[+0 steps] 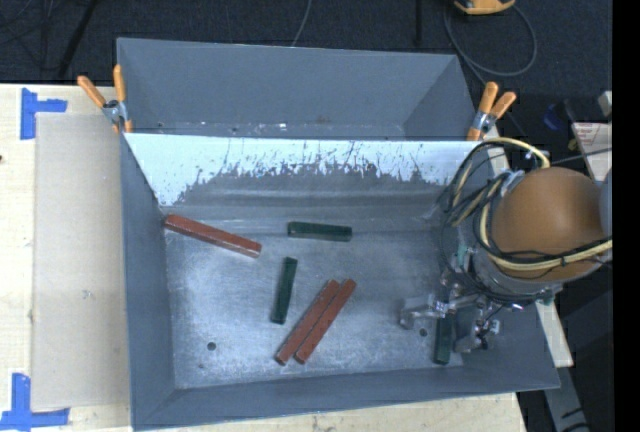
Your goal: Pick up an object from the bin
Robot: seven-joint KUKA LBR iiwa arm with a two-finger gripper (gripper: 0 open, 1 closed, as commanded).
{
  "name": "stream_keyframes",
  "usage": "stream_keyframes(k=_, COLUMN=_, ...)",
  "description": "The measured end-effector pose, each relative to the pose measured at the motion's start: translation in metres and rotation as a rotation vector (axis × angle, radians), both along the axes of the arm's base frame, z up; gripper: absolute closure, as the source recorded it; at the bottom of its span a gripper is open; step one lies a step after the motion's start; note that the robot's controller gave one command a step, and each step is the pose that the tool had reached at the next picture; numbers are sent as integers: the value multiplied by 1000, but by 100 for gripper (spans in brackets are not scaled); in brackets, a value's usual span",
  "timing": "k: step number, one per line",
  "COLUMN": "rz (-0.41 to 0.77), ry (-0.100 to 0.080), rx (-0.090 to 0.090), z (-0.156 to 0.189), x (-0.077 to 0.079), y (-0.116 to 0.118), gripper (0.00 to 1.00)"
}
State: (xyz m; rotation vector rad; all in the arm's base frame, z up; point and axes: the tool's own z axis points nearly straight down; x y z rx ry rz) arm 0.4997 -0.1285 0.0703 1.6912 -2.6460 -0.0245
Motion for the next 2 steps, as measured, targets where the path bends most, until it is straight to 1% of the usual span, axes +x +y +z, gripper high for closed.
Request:
stream_keyframes(k=1, rz=-2, ry=-9, rx=-6, z=0, x=1, y=-4, gripper=100)
stream_keyframes(k=2, rz=0, ry=-17, rx=-13, z=155, x=28, y=-4, gripper=100)
